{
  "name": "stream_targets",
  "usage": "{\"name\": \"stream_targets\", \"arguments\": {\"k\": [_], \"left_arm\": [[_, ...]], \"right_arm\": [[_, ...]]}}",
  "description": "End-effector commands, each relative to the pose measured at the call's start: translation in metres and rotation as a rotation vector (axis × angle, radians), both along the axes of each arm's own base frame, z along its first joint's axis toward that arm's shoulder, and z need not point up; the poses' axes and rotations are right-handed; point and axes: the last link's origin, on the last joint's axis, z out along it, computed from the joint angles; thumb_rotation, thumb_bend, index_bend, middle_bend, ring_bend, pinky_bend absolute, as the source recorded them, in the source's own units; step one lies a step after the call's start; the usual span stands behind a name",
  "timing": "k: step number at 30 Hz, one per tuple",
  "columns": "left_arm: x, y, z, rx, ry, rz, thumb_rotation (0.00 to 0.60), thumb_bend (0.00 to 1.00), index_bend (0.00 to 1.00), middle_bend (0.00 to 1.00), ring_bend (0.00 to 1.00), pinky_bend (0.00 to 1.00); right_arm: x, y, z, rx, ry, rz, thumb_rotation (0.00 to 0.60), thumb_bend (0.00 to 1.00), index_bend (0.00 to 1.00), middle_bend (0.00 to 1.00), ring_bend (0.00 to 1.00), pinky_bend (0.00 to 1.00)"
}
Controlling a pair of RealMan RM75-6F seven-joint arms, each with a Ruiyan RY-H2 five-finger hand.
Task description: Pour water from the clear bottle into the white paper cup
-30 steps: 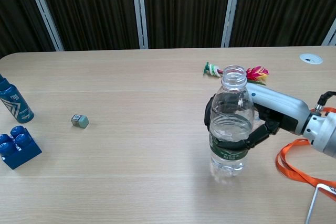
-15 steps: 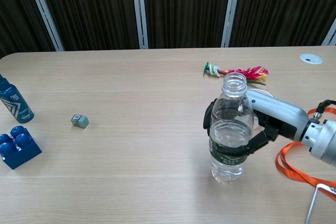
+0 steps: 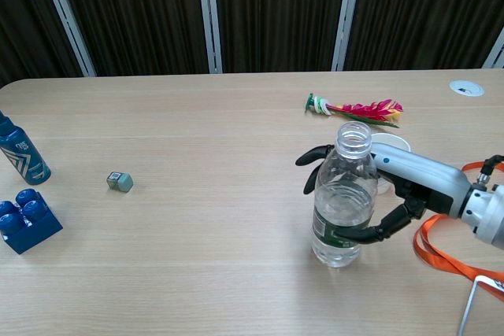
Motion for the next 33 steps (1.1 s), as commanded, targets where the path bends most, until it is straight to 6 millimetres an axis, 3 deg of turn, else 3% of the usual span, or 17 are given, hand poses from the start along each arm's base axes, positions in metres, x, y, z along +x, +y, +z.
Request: {"name": "stream_targets", "arguments": {"k": [1,8,11,16,33], "left_arm": [[0.000,0.000,0.000,0.000,0.000,0.000,0.600,0.00,0.00,0.00,0.00,0.00],[0.001,-0.001,0.000,-0.002,-0.004,-0.002,0.600,0.00,0.00,0.00,0.00,0.00],[0.001,-0.001,0.000,-0.003,-0.003,-0.005,0.600,0.00,0.00,0.00,0.00,0.00],[0.004,-0.004,0.001,-0.004,-0.011,-0.018,0.600,0.00,0.00,0.00,0.00,0.00],[0.009,-0.013,0.007,0.000,-0.033,-0.053,0.600,0.00,0.00,0.00,0.00,0.00]], "right_arm": [[-0.002,0.000,0.001,0.000,0.002,0.001,0.600,0.12,0.14,0.26,0.21,0.29],[-0.006,0.001,0.007,0.005,-0.001,-0.002,0.600,0.00,0.05,0.12,0.10,0.18],[-0.008,0.000,0.010,0.012,0.000,-0.009,0.600,0.00,0.01,0.04,0.02,0.09],[-0.014,0.001,0.023,0.004,0.013,0.000,0.600,0.00,0.00,0.00,0.00,0.01],[-0.030,-0.008,0.055,-0.129,0.128,0.079,0.600,0.00,0.00,0.00,0.00,0.00]]}}
